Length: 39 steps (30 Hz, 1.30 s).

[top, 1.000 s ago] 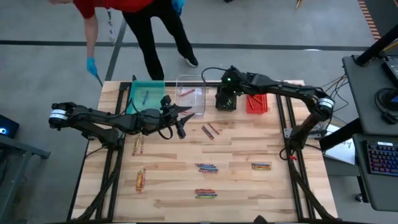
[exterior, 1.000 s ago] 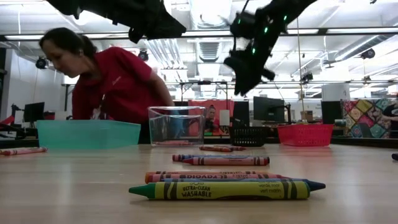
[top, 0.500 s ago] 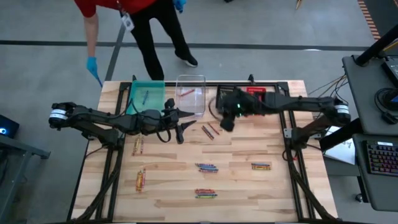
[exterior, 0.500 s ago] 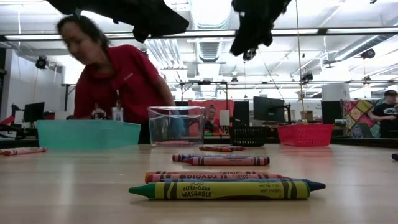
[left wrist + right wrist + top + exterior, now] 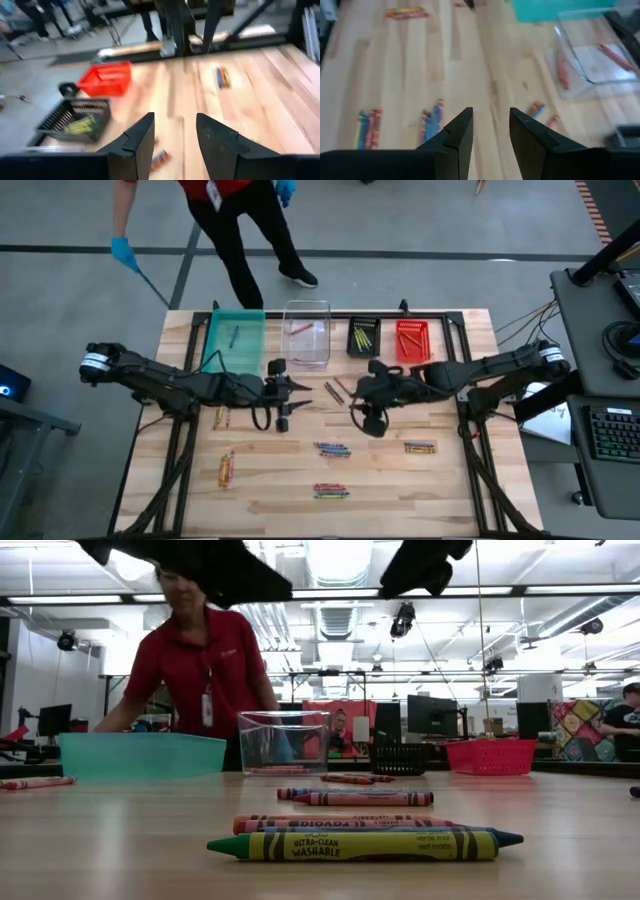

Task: Sort crayons
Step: Put the red crayon into the transparent bin

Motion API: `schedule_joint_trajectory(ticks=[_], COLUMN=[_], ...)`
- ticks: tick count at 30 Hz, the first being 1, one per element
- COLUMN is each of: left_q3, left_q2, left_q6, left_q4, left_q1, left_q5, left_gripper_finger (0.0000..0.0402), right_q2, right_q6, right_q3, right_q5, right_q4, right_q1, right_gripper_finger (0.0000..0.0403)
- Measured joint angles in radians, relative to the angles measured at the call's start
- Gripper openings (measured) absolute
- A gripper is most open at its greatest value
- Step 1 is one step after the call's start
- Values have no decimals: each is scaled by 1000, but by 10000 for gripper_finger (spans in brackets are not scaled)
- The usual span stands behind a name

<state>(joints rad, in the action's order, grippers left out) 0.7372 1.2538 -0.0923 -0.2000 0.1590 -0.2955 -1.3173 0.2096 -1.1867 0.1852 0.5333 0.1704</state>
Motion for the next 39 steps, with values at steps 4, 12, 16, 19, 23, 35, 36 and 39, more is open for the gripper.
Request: schedule_joint_trajectory(ticks=[4,12,16,19,23,35,36,39], left_q3=[0,0,0,0,0,0,0,0], left_q2=[18,96,169,232,313,456,461,479], left_q6=[5,39,68,95,122,166,168,179], left_q4=[18,6,-21,-49,-102,-134,-133,-150], left_q1=[27,107,138,152,163,198,198,197], left_q5=[0,0,0,-1,-1,-3,-3,-5], left_gripper_finger=[129,129,129,134,148,178,178,178], right_q2=[0,1,0,1,0,0,0,0], right_q6=[-1,16,24,23,49,60,60,56], right_q3=[41,148,217,264,303,423,428,436], right_q5=[0,2,27,53,71,108,108,108], right_q4=[-74,-212,-320,-387,-422,-607,-622,-641], right_q1=[46,130,172,203,235,290,290,290], right_gripper_finger=[116,116,116,115,112,110,109,109])
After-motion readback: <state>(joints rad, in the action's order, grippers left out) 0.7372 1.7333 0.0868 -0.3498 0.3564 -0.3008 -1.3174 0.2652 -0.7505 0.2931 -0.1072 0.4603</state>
